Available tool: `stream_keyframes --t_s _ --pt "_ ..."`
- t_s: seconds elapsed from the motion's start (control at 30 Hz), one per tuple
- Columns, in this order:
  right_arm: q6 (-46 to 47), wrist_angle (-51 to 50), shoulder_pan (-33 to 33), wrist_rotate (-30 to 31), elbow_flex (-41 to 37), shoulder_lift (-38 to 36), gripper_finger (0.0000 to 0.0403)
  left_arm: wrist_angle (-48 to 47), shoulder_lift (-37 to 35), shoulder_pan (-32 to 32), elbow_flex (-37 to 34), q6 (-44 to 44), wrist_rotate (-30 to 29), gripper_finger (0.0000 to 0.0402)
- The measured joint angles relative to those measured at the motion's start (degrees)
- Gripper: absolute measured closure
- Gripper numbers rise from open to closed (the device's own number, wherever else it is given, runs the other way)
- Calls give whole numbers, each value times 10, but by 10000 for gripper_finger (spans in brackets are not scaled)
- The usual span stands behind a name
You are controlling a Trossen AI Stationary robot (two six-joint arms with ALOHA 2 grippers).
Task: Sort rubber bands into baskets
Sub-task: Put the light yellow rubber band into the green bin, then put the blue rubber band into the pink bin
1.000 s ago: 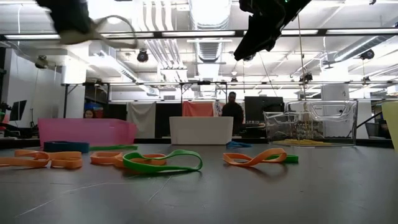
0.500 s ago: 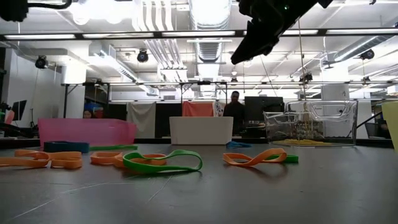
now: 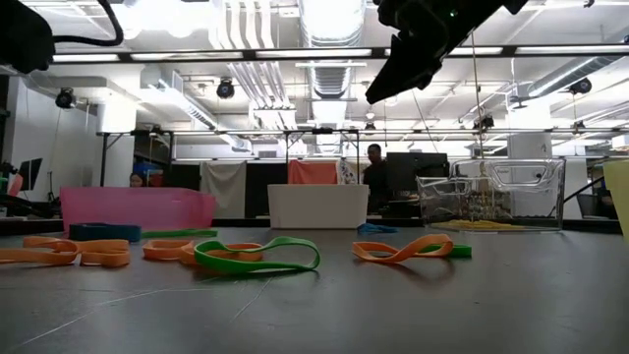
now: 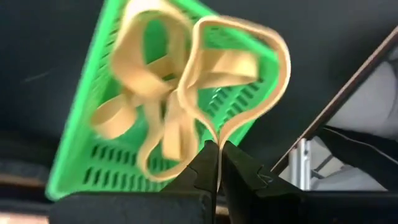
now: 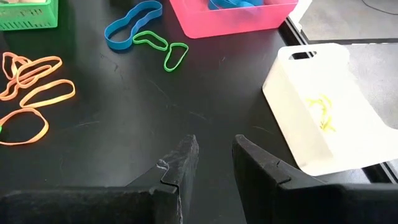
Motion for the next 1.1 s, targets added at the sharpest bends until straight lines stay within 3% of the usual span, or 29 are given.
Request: stream_keyframes --t_s 0.43,0.73,0.97,1.1 --pt "1 0 0 0 0 0 307 3 50 0 -27 1 -5 399" --pt "3 3 0 0 0 0 307 -38 54 0 -23 -7 -25 315" --pt "0 9 0 0 0 0 307 -36 52 0 -17 37 -28 262" --pt "-37 66 0 -1 0 0 307 -34 52 0 16 78 -91 258"
